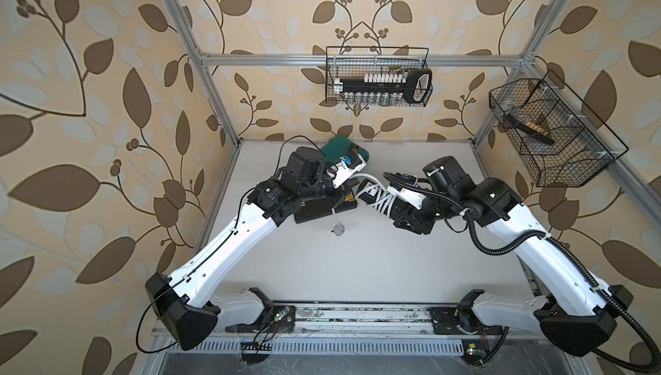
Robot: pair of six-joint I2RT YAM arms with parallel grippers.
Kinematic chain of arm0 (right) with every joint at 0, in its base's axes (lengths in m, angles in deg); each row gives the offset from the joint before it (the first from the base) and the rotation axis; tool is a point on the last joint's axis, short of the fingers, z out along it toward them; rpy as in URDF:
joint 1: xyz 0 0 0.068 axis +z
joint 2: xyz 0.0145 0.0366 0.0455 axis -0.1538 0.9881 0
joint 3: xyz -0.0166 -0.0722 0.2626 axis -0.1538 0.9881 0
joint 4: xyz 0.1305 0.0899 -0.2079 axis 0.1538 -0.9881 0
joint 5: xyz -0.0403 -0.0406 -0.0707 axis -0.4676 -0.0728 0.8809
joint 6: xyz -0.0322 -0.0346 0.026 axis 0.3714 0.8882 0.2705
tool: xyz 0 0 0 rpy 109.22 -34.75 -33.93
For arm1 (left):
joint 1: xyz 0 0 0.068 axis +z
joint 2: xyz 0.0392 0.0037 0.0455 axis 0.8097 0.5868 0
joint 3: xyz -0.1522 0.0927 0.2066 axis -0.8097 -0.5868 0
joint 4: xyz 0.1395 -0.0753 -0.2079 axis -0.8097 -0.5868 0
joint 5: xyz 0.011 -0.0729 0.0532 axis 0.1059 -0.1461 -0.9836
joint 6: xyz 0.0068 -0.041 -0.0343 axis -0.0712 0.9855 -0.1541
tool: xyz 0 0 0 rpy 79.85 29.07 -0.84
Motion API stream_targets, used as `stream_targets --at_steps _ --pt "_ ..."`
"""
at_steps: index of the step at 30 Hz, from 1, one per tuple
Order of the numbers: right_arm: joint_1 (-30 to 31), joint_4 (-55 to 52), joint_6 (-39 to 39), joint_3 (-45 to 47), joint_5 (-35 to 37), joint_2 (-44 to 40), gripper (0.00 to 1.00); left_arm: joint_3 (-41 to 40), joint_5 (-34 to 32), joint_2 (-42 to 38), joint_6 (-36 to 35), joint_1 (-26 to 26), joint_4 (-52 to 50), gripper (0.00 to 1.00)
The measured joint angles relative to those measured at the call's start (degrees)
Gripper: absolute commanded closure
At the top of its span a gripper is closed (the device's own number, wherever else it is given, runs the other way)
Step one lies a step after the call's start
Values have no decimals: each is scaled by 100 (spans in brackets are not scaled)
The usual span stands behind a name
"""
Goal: Unwrap the cord wrapped around the power strip
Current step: Unwrap the power cord from the power strip.
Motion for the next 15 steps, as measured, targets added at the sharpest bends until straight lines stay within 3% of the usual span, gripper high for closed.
stream_targets --at_steps 7,15 --pt "0 2 -17 0 -114 -170 100 0 -103 149 212 367 -184 100" --pt "0 302 -111 37 -645 -496 100 0 -35 205 236 413 -260 100"
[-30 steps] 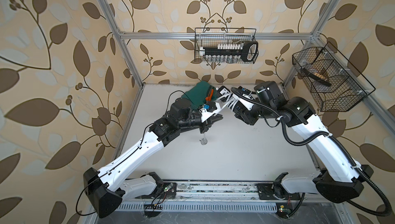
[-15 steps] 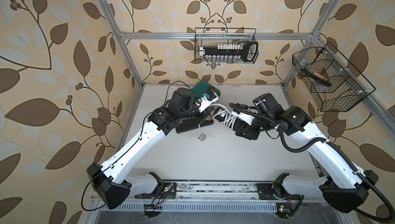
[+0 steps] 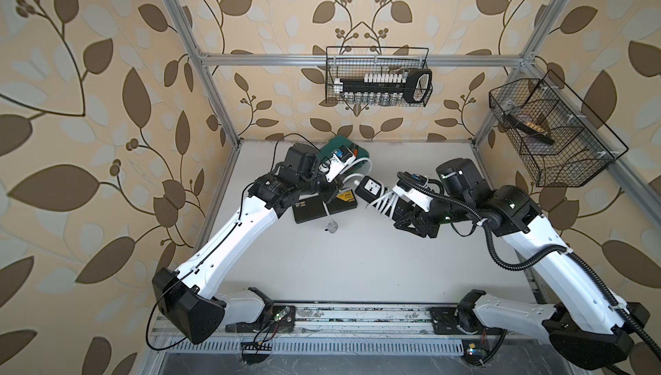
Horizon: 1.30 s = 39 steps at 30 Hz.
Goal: Unwrap the cord wrapped around the power strip
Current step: Unwrap the power cord from the power strip.
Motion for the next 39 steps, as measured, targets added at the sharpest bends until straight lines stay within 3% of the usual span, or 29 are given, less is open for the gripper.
stream_targets --at_steps 5,12,21,27,33,39 --pt "0 157 -57 0 -90 -66 100 -4 15 4 15 63 -59 100" --pt "-7 256 -164 -352 111 -55 100 -382 157 142 111 367 -83 89" --pt "-114 273 -164 -1360 949 216 100 -782 -15 310 -50 529 -487 92" --pt "-195 251 -157 -1703 1582 365 100 -835 -662 227 -501 837 -979 96" --pt "-264 245 -70 -1829 2006 365 100 -876 -1738 -417 -1134 1268 -1679 97" --pt "-267 240 -28 -1731 2037 358 100 -1123 -2791 -1095 -1753 1316 -1836 90"
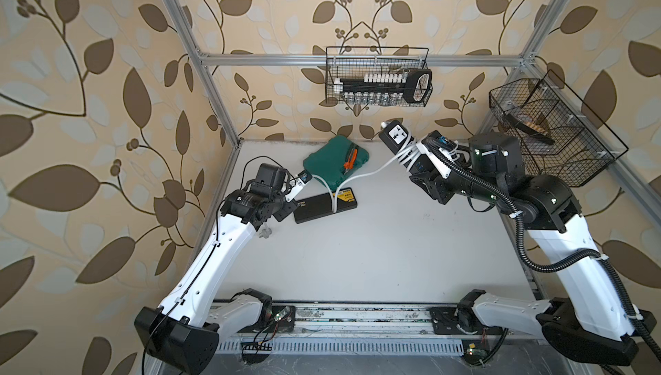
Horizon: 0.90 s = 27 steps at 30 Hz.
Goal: Unwrap the cord wrapped around the power strip
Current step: Unwrap the power cord from the power strip.
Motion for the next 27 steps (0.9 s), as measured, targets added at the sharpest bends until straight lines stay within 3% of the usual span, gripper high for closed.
stream_targets --at_steps 3,7,11,17,22,27 --pt "0 2 0 302 -70 -39 100 -271 -153 55 -125 0 -39 81" --pt "0 -15 -2 837 -201 -98 100 -697 -83 328 -61 0 -120 55" --pt "0 -107 -2 1123 -271 -129 100 -874 247 304 31 0 -278 42" --pt "0 -223 0 1141 -424 -170 100 -721 1856 -706 293 -70 -127 27" --pt "0 -278 0 1141 -699 -181 100 -890 3694 -1403 1266 -490 1244 20" --pt "0 -291 -2 1141 -944 -181 100 -1233 4142 -988 1967 -901 2446 22"
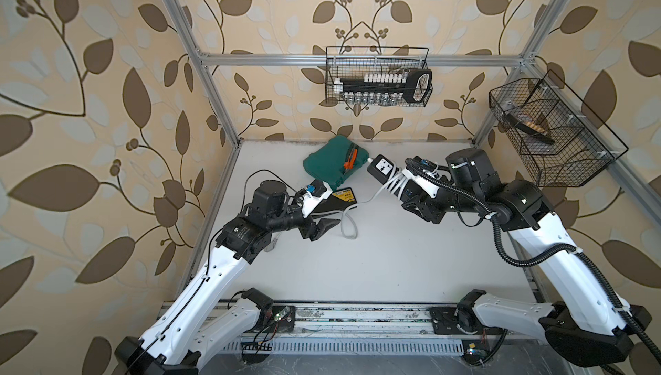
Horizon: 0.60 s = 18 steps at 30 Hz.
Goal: Unwrap the cord wrapped around the power strip
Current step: Unwrap the power cord from the power strip.
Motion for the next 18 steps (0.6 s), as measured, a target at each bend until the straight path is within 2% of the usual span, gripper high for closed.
stream_targets --at_steps 5,8,11,18 --pt "0 0 0 0 -225 0 100 0 63 957 168 -433 675 27" --pt "0 0 0 0 -308 0 100 0 37 1274 223 -599 1019 34" --pt "0 4 0 0 -365 0 100 0 -26 1462 162 -649 1331 46" --pt "0 2 0 0 -374 4 100 142 -15 1744 -258 -649 1362 82"
